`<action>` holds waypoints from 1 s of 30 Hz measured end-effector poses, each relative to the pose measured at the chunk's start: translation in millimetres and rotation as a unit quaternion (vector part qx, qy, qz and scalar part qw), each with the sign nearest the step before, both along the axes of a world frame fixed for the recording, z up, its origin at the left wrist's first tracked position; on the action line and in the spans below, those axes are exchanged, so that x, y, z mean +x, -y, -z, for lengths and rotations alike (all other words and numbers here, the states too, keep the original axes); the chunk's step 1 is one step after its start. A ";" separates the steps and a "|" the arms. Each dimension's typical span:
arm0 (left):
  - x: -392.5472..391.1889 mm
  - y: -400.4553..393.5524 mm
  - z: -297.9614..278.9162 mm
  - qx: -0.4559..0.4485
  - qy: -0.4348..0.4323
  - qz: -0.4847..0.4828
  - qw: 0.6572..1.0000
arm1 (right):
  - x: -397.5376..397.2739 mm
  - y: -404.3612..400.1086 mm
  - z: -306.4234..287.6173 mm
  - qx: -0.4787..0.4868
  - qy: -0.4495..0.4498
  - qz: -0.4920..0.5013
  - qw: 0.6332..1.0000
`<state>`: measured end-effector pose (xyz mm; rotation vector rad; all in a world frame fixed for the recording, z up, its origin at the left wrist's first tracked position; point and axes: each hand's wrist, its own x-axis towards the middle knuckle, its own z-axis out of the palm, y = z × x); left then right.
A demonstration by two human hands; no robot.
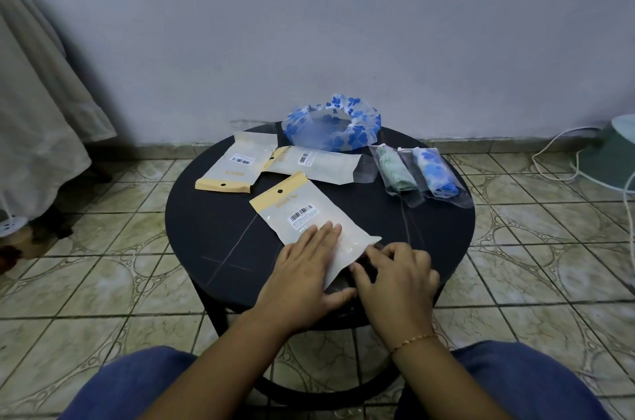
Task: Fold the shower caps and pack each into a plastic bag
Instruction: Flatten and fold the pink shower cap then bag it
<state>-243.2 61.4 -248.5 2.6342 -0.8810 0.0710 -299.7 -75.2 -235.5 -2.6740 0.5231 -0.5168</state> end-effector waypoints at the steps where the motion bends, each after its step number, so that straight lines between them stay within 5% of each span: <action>1: -0.1 0.2 -0.1 0.000 -0.002 0.002 1.000 | 1.3 -1.0 -0.1 -0.002 -0.006 0.000 1.000; 15: 1.7 1.0 -0.2 0.030 0.002 0.001 1.000 | 8.5 -0.2 -6.2 -0.006 -0.181 -0.091 0.979; 21: 3.8 4.3 0.2 0.098 0.006 -0.005 0.995 | 8.3 13.7 -18.1 0.020 -0.064 -0.026 0.997; 30: 2.9 -4.7 -6.6 0.069 -0.028 -0.005 0.997 | 29.0 19.3 -25.7 0.057 0.068 -0.113 0.990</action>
